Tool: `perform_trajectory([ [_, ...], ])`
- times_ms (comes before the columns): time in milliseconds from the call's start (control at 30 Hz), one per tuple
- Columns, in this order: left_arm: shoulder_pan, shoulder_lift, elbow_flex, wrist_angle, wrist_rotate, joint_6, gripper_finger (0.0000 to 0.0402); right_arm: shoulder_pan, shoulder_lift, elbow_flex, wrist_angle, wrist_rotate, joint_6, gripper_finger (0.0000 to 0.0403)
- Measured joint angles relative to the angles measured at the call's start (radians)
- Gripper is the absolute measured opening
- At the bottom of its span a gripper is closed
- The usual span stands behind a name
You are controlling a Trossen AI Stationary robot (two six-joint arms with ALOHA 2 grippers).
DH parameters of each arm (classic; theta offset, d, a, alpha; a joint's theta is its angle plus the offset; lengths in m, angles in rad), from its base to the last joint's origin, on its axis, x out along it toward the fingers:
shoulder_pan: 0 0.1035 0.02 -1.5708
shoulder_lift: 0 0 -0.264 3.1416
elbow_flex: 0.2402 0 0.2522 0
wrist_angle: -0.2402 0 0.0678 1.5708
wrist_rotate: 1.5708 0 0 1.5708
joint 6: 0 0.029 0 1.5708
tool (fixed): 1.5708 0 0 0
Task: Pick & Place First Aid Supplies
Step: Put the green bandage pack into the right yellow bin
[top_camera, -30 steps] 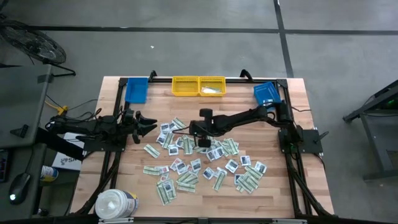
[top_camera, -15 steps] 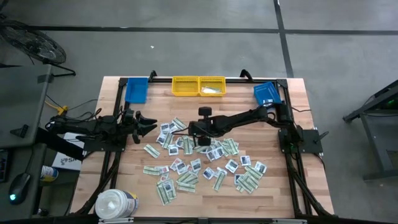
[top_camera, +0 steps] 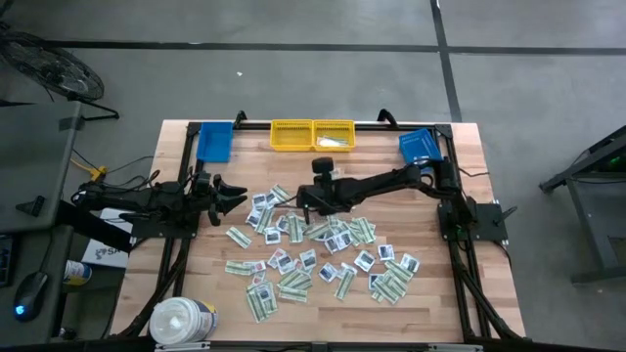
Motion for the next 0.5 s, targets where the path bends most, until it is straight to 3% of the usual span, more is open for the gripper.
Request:
perform_trajectory([
  [500,0.0,0.0,0.0,0.0,0.0,0.0,0.0161,-0.194,-0.002,0.001,0.123,0.006,-0.294,0.0],
])
